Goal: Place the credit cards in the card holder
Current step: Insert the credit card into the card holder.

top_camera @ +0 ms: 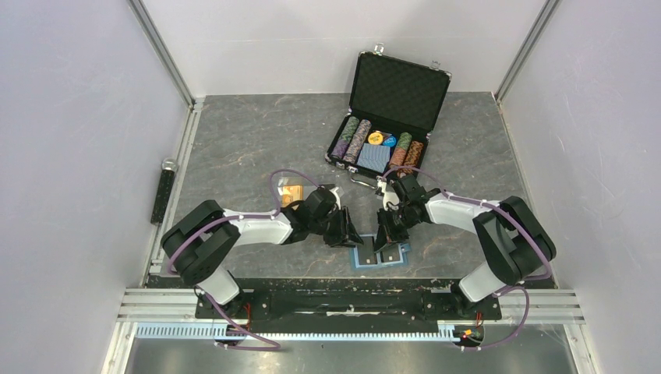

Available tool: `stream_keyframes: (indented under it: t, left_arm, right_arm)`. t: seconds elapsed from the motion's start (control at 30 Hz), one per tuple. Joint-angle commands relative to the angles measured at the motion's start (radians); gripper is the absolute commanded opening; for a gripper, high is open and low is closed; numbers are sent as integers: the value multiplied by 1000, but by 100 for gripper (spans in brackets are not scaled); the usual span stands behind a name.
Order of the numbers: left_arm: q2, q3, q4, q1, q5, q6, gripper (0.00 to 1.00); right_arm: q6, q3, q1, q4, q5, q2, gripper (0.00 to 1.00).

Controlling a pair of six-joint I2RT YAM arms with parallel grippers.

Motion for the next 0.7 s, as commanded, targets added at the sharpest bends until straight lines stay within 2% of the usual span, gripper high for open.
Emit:
stream_keyframes:
  t: [0.0, 0.17, 0.43, 0.67]
  left_arm:
    - [14, 44, -12, 6, 3, -7, 40]
    - [24, 68, -61, 4, -6, 21, 37]
    - [59, 95, -64, -2, 8, 35, 37]
    - [107, 141, -66, -18, 33, 46, 41]
  right_arm:
    - [-28, 8, 5, -30, 36, 31, 9]
    - [-30, 7, 4, -42, 52, 46, 6]
    - [-31, 10, 3, -46, 52, 48, 5]
    - [-33, 10, 4, -42, 45, 44, 4]
